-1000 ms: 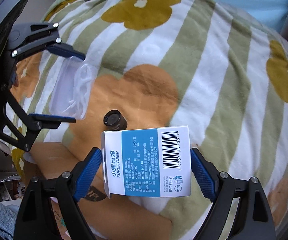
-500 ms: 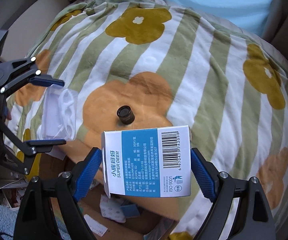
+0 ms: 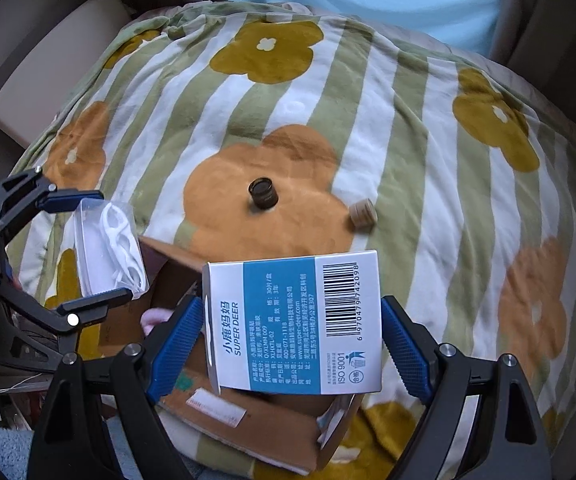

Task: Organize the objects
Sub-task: 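Lift the clear box and medicine box and carry both over the cardboard box, then open both tools to drop the clear box and medicine box inside, then move the left tool to the black jar while the right tool approaches the beige cylinder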

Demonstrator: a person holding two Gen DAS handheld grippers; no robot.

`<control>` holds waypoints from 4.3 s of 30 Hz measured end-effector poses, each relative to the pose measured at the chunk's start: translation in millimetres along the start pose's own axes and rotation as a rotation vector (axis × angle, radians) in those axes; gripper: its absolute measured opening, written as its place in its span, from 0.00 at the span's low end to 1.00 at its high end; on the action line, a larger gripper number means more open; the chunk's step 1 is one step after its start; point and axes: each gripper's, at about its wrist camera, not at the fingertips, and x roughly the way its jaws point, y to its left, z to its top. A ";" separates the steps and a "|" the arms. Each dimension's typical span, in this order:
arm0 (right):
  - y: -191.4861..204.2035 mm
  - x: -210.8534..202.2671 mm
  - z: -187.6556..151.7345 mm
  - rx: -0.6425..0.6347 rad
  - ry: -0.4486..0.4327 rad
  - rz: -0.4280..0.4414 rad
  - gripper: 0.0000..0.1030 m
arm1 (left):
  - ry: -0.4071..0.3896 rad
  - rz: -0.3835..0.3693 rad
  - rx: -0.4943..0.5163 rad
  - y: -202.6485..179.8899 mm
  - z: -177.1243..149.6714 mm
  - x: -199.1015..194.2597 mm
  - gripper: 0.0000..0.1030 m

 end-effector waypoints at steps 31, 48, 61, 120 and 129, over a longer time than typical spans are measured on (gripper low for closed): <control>22.1 -12.6 -78.1 0.108 0.003 0.014 0.83 | -0.017 0.022 -0.338 -10.7 -60.4 -19.3 0.78; 14.2 59.6 -63.5 0.218 0.009 0.018 0.83 | -0.012 0.030 -0.383 13.3 -58.2 55.2 0.78; 7.5 99.8 -60.4 0.262 0.015 -0.005 0.83 | 0.017 0.029 -0.422 32.8 -66.5 92.2 0.78; -54.7 19.1 3.3 0.360 -0.152 0.020 1.00 | -0.029 0.057 -0.440 55.8 21.7 36.3 0.98; -83.1 46.8 26.6 0.481 -0.129 0.116 1.00 | 0.013 0.033 -0.435 66.3 51.2 72.7 0.96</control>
